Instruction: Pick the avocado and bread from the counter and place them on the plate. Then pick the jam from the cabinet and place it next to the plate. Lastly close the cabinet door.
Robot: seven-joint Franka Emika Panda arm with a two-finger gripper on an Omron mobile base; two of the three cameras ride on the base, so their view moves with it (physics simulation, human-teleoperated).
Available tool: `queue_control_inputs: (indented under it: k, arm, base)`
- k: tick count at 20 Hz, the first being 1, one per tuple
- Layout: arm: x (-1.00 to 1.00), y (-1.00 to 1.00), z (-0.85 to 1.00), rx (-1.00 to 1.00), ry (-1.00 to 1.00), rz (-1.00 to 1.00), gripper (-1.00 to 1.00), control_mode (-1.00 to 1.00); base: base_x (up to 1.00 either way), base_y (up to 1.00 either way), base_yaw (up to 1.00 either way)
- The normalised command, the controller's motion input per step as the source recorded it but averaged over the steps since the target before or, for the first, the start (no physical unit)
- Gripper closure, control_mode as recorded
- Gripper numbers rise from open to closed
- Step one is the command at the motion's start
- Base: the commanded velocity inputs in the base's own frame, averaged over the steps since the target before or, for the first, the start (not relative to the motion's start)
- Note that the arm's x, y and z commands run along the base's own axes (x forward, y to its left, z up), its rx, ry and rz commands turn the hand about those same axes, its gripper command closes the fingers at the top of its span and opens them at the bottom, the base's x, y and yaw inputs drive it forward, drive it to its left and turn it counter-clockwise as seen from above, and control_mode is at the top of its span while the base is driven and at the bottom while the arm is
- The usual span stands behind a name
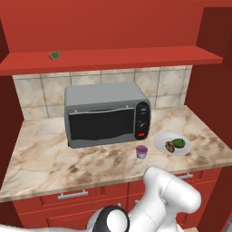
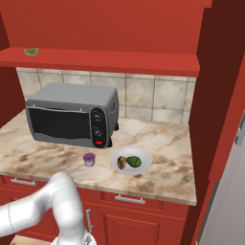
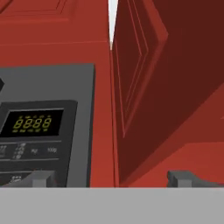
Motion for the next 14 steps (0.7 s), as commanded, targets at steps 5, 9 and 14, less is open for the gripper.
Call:
queue_control_inputs:
  k: [5, 9, 14]
  arm:
    - [0.00, -0.17, 0.49, 0.08, -0.09, 0.00, -1.00, -1.00]
    - [-0.11, -0.28, 0.53, 0.10, -0.13, 0.00, -1.00, -1.00]
    - [-0.27, -0.41, 0.56, 0.13, -0.21, -0.01, -1.00, -1.00]
  base:
    - [0.00, 0.00, 0.00]
    - [0.00, 0.00, 0.00]
    - [0.00, 0.00, 0.00]
